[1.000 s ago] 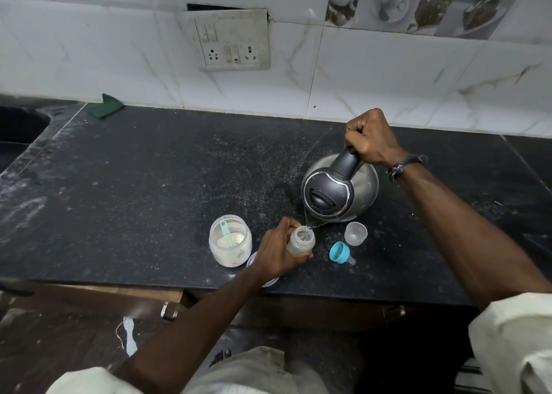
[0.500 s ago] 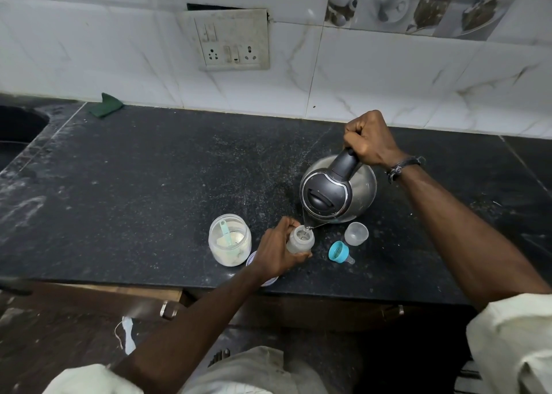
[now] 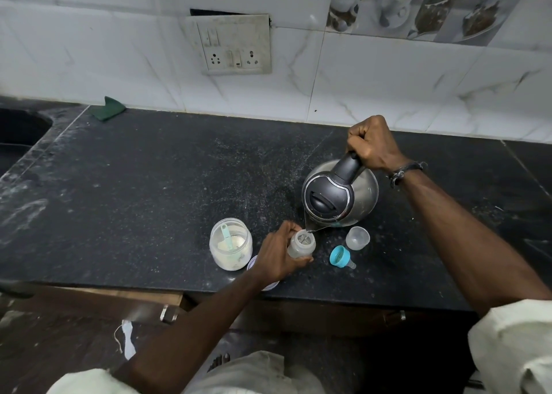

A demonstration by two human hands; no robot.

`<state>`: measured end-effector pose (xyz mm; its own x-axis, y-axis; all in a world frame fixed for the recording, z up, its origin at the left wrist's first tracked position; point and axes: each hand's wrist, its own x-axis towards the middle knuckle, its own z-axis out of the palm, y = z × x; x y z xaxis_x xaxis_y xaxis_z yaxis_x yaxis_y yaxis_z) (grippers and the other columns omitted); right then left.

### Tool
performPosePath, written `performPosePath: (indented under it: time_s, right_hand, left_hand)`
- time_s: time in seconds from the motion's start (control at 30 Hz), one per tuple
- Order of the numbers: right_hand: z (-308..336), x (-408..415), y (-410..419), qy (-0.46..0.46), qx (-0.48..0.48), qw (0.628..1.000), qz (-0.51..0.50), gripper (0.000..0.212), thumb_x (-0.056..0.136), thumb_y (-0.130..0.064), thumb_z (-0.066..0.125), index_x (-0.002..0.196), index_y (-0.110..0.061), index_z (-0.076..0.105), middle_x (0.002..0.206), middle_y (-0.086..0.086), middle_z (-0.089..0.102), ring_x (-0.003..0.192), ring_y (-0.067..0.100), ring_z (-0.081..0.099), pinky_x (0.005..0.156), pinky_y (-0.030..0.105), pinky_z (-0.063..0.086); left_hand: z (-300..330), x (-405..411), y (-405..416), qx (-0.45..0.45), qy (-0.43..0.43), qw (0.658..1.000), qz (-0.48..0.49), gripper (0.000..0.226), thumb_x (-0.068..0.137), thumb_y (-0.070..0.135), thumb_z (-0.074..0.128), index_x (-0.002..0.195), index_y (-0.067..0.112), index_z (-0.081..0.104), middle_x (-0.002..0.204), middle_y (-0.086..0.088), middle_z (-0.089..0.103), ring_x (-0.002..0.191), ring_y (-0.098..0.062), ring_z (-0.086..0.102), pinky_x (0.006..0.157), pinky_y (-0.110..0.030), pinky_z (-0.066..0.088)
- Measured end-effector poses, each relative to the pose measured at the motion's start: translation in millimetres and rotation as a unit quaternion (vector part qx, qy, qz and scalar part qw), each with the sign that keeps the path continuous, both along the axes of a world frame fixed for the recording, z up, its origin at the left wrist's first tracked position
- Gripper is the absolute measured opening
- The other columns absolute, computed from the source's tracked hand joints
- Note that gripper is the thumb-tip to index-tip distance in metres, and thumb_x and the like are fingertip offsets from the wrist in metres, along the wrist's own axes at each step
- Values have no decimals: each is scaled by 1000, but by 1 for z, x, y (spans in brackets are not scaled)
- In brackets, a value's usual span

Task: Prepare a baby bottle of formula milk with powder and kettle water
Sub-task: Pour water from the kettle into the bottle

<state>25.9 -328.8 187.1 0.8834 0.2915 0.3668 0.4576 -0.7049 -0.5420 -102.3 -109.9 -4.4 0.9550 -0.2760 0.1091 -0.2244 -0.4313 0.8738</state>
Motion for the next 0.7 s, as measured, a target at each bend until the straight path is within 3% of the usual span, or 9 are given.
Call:
performPosePath:
  time_s: [0.2, 0.3, 0.37, 0.47, 0.57, 0.7]
  right_hand:
    - [1, 4, -1, 27, 27, 999, -19, 29, 64, -12, 47, 45, 9, 49, 44, 23, 49, 49, 20, 37, 47, 28, 27]
    - [2, 4, -2, 44, 47, 998, -24, 24, 63, -12, 46, 42, -2, 49, 46, 14, 51, 50, 22, 42, 49, 32, 33]
    - [3, 3, -2, 51, 59, 997, -26, 22, 63, -12, 47, 41, -10, 48, 47, 18, 52, 50, 24, 43, 49, 35, 36]
    - [2, 5, -5, 60, 89, 994, -37, 22, 64, -10, 46, 45, -1, 55, 49, 24, 54, 52, 24, 42, 47, 40, 36]
    - [0, 8, -9, 63, 120, 990, -48, 27, 64, -11, 45, 50, 9, 58, 51, 22, 54, 52, 22, 40, 51, 33, 29]
    - [-1, 15, -13, 53, 172, 981, -75, 25, 63, -14, 46, 53, 3, 62, 51, 12, 52, 49, 18, 38, 51, 27, 27]
  left_hand:
    - [2, -1, 0, 0, 7, 1000, 2, 59, 63, 39, 90, 106, 23, 52, 94, 10, 74, 85, -7, 70, 79, -40, 54]
    - [3, -2, 0, 2, 9, 1000, 7, 59, 63, 36, 91, 106, 22, 53, 94, 10, 74, 86, -6, 69, 80, -38, 53]
    - [4, -2, -1, 4, 9, 1000, 12, 59, 63, 35, 91, 106, 21, 54, 94, 9, 74, 86, -6, 69, 81, -38, 53]
    - [6, -3, -1, 5, 15, 1000, 16, 59, 63, 34, 91, 107, 20, 55, 95, 8, 74, 88, -9, 69, 82, -38, 53]
    - [6, -3, -1, 0, 22, 1000, 18, 59, 63, 32, 92, 107, 19, 56, 97, 7, 74, 90, -9, 70, 83, -39, 54]
    - [7, -3, -1, 3, 28, 999, 18, 59, 63, 34, 92, 107, 21, 55, 98, 8, 74, 90, -6, 69, 82, -34, 54]
